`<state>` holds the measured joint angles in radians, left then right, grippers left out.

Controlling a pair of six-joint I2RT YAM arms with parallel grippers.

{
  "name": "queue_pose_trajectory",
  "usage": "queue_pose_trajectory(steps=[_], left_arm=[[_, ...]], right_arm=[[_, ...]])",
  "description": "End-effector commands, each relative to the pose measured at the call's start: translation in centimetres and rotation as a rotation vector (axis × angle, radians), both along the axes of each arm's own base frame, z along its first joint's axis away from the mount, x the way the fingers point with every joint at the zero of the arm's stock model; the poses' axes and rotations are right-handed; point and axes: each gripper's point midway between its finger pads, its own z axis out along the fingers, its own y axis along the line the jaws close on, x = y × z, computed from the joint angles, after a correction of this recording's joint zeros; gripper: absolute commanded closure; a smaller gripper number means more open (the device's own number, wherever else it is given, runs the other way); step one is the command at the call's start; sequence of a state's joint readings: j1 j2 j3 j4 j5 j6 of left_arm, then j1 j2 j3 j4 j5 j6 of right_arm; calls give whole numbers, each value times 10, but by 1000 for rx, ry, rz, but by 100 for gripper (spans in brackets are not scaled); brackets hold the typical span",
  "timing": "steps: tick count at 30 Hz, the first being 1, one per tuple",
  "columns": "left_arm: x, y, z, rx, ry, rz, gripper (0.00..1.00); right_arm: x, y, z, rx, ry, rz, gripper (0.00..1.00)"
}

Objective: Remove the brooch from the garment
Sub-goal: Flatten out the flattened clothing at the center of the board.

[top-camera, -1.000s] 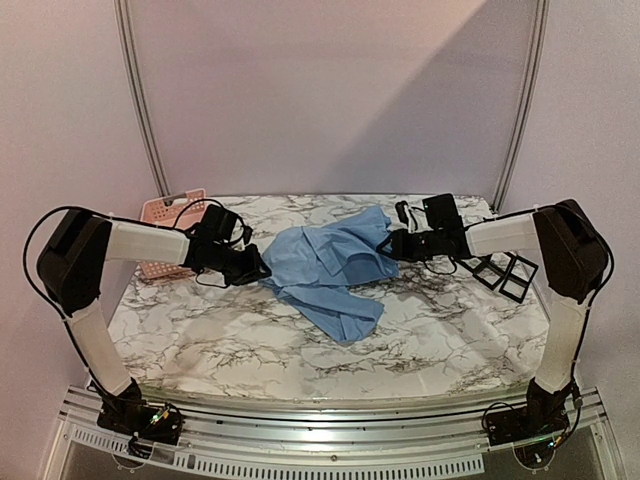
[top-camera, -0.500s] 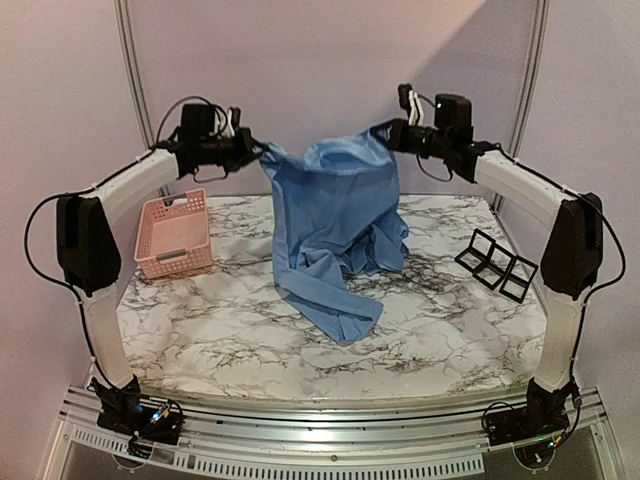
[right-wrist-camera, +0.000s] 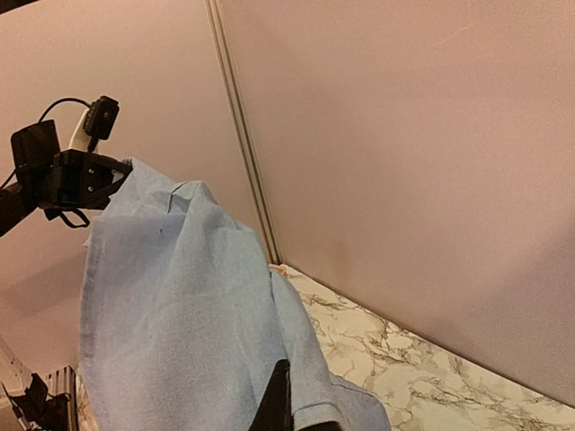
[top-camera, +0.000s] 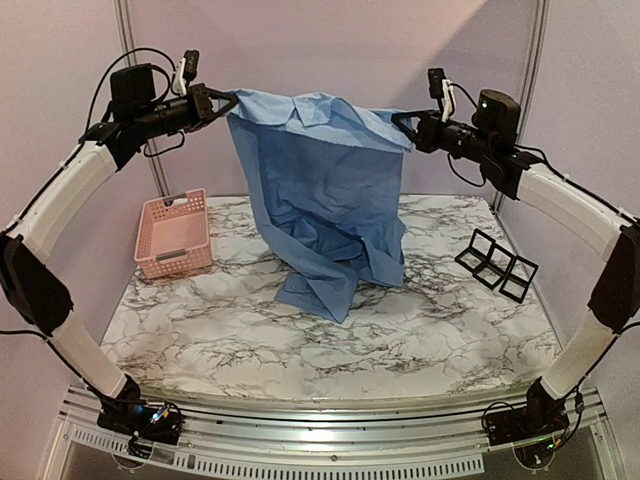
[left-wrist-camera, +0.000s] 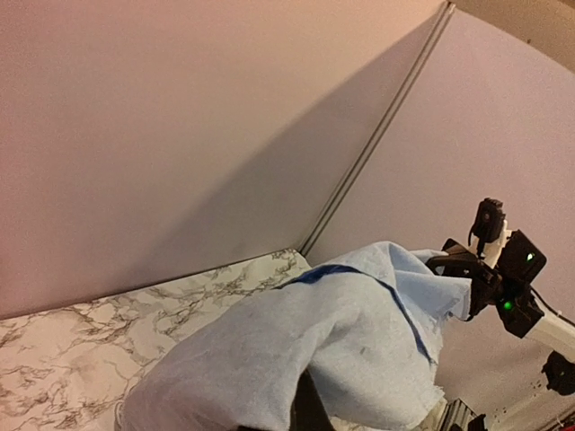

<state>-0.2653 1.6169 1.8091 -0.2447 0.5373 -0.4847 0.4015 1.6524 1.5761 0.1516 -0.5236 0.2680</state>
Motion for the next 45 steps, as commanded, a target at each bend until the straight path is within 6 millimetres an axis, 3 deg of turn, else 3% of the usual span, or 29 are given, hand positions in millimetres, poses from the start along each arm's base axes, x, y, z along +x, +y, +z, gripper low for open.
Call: queue_pose_trajectory(steps=[1,5,9,12,18,23,28,32,34,36,38,42,45], left_arm=[[-42,-7,-8,31,-46,-108,100],[-87,-21,-55,112,43,-198,100],[-131,-35,-122,202,200,-274,100],[-168,-46,-159,236,316,-351,100],[-227,-47,-241,338,599,-423,100],[-275,-57,-273,371,748,-529,98],[-310,-59,-296,490,845,-602,92],[-329,-66,-304,532,871,-663,75],[-331,-68,-302,537,859,-678,59],[-328,-68,-296,542,824,-670,38],[-318,-70,-288,547,773,-650,25],[-286,-72,-274,542,685,-540,12],[-253,-66,-268,504,659,-403,9]], right_arm=[[-45,-6,16,-20,-82,54,100],[-67,-15,-18,-73,31,49,100],[-83,-27,-73,-137,253,18,100],[-102,-38,-120,-208,463,5,100],[-143,-60,-189,-255,848,-64,100],[-177,-67,-229,-203,1135,-100,100],[-214,-81,-289,-302,1389,-203,100],[-245,-85,-330,-387,1521,-242,100],[-252,-84,-339,-416,1536,-266,93],[-247,-87,-339,-440,1509,-304,71],[-234,-87,-330,-441,1453,-338,52],[-204,-80,-295,-401,1291,-341,28],[-187,-77,-271,-365,1184,-341,19]])
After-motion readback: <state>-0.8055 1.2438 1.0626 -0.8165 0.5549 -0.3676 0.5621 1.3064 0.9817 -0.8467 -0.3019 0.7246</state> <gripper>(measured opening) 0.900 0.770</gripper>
